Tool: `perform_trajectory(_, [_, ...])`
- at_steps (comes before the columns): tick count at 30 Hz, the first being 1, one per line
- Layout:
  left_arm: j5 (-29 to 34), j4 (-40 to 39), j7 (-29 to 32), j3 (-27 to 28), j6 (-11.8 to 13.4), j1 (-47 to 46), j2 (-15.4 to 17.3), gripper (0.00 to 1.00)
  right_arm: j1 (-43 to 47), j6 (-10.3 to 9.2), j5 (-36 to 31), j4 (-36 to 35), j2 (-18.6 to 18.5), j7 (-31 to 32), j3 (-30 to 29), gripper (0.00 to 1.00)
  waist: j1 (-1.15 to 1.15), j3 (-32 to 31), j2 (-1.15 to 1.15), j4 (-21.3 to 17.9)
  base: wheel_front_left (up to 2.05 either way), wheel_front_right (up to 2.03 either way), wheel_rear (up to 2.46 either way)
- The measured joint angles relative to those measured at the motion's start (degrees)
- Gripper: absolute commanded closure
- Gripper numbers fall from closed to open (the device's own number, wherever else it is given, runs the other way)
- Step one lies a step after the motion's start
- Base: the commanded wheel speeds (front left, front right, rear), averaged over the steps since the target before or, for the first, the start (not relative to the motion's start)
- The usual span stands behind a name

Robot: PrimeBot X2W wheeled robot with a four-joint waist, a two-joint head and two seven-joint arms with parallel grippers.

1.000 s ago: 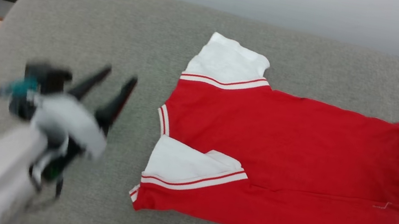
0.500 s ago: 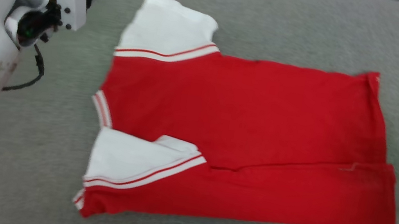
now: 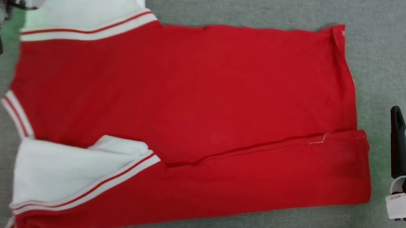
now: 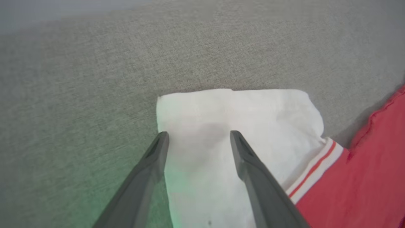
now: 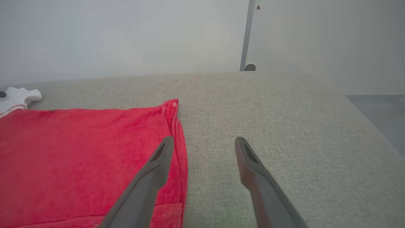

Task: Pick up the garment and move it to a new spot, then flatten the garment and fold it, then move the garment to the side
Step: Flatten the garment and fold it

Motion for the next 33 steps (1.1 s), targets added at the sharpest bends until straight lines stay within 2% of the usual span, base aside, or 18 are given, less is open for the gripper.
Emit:
perform_trajectory(7, [1.67,0.26,-1.49,-3.66,-0.14,-2.32,2.92,0.00,-1.32,0.01,0.38,0.64,-0.10,-0.47,1.62,0.00,0.00,3.41,0.00,-3.09,0.00,0.00,0.00])
perform_trajectory(13, [-1.10,1.46,0.64,-5.03,-0.14,-4.43,2.63,0.00,-2.08,0.01,0.55,0.82,-0.71,-0.18,1.77,0.00,0.00,4.68,0.00,-3.41,0.00,0.00,0.00])
perform_trajectory(14, [-1.44,1.44,1.31,-5.32,-0.13,-4.59,2.47,0.24,-2.44,0.00,0.55,0.73,-0.77,0.00,2.13,0.00,0.00,4.64,0.00,-3.18,0.00,0.00,0.00])
perform_trajectory(15, [-1.76,1.14,2.01,-5.71,-0.13,-4.76,2.36,0.36,-2.71,0.01,0.56,0.62,-0.86,0.25,2.46,0.00,0.00,4.60,0.00,-2.97,0.00,0.00,0.00])
perform_trajectory(18, [-3.16,-0.14,3.02,-6.68,-0.07,-4.89,2.53,1.00,-4.05,0.01,0.59,0.48,-1.30,0.83,3.27,0.00,0.00,4.58,0.00,-2.45,0.00,0.00,0.00])
perform_trajectory(23, [-3.78,-1.54,2.83,-7.76,-0.07,-5.00,2.70,1.00,-5.89,0.01,0.92,0.46,-2.29,1.98,4.78,0.00,0.00,4.76,0.00,-1.94,0.00,0.00,0.00])
perform_trajectory(26, [-4.53,-2.05,0.91,-8.54,-0.07,-5.20,2.52,1.00,-9.35,0.01,1.72,1.24,-3.90,5.61,7.43,0.00,0.00,4.73,0.00,-1.27,0.00,0.00,0.00])
perform_trajectory(30, [-5.16,-2.78,-0.18,-9.54,-0.05,-5.51,1.72,1.00,-15.86,0.01,2.90,3.79,-5.88,12.37,10.49,0.00,0.00,4.62,0.00,-0.27,0.00,0.00,0.00])
perform_trajectory(31, [-5.16,-2.78,-0.18,-9.54,-0.05,-5.51,1.72,1.00,-15.86,0.01,2.90,3.79,-5.88,12.37,10.49,0.00,0.00,4.62,0.00,-0.27,0.00,0.00,0.00])
perform_trajectory(32, [-5.23,-3.05,-0.33,-9.80,-0.05,-5.61,1.47,1.00,-17.79,0.01,3.04,4.69,-6.44,14.41,11.34,0.00,0.00,4.62,0.00,0.04,0.00,0.00,0.00])
perform_trajectory(33, [-5.61,-3.68,-0.64,-10.46,-0.05,-6.07,1.05,1.00,-21.76,0.01,3.94,6.99,-7.30,19.34,13.05,0.00,0.00,4.75,0.00,0.67,0.00,0.00,0.00])
